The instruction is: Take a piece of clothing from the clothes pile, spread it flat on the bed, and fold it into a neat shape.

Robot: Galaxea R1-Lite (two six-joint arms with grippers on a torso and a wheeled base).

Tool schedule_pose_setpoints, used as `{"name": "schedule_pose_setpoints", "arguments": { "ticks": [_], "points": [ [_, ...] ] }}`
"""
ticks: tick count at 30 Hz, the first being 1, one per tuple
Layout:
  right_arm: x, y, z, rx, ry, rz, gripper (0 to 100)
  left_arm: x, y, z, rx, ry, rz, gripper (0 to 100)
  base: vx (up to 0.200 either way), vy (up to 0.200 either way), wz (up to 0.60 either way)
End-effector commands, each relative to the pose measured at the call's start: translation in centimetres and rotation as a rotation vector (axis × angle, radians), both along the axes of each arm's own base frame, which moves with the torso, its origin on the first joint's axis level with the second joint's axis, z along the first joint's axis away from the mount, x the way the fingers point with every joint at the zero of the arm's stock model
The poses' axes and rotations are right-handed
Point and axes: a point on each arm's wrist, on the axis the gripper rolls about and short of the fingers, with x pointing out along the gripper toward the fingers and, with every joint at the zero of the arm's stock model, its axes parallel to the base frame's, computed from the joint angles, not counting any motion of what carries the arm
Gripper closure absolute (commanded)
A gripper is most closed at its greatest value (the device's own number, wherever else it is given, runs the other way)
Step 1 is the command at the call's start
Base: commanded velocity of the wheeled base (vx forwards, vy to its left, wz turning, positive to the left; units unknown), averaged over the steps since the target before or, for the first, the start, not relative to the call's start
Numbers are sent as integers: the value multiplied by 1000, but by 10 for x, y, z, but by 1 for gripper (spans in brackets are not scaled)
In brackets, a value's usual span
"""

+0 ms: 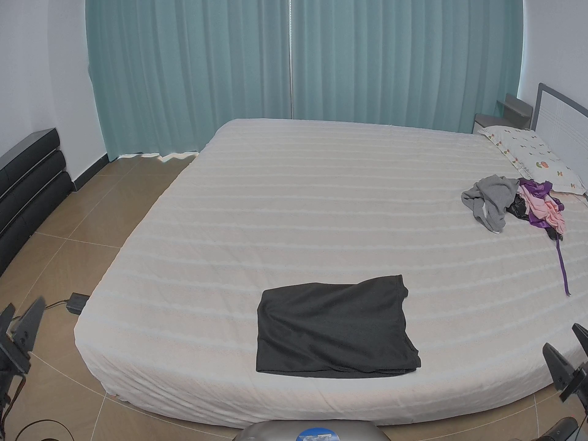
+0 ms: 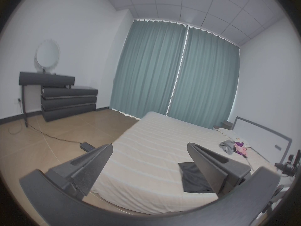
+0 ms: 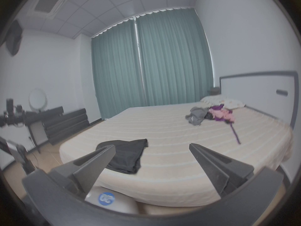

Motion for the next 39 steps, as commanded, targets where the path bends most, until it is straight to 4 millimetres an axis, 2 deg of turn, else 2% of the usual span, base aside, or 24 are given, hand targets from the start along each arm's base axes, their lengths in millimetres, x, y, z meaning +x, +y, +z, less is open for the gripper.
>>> {"name": "schedule_pose_setpoints", "arguments": {
  "ticks": [1, 3, 9, 12, 16, 19, 20, 21, 24, 33, 39],
  "points": [
    [-43, -3, -34, -238, -173, -123, 0, -69, 13, -31, 130, -161, 175, 0, 0, 0, 0],
    [-41, -4, -38, -237, -176, -175, 0, -69, 13, -32, 128, -154, 182, 0, 0, 0, 0],
    [-39, -4, -37, -238, -240, -181, 0, -83, 8, -38, 160, -229, 266, 0, 0, 0, 0],
    [-39, -4, -37, -236, -237, -182, 0, -83, 8, -39, 173, -218, 264, 0, 0, 0, 0],
    [-39, -4, -37, -238, -236, -188, 0, -70, 8, -66, 203, -117, 256, 0, 0, 0, 0],
    [-39, -4, -37, -226, -236, -192, 0, -64, 8, -78, 201, -101, 244, 0, 0, 0, 0],
    [-39, -4, -38, -212, -235, -200, 0, -59, 7, -89, 210, -80, 206, 0, 0, 0, 0],
    [-39, -4, -38, -205, -234, -206, 0, -57, 7, -92, 212, -91, 166, 0, 0, 0, 0],
    [-39, -5, -38, -203, -227, -255, 0, -55, 4, -91, 197, -142, 64, 0, 0, 0, 0],
    [-39, -5, -38, -132, -226, -255, 0, -55, 1, -95, 247, -104, -89, 0, 0, 0, 0],
    [-38, -2, -38, -77, -232, -129, 0, -55, 1, -95, 267, -105, -103, 0, 0, 0, 0]
  ]
}}
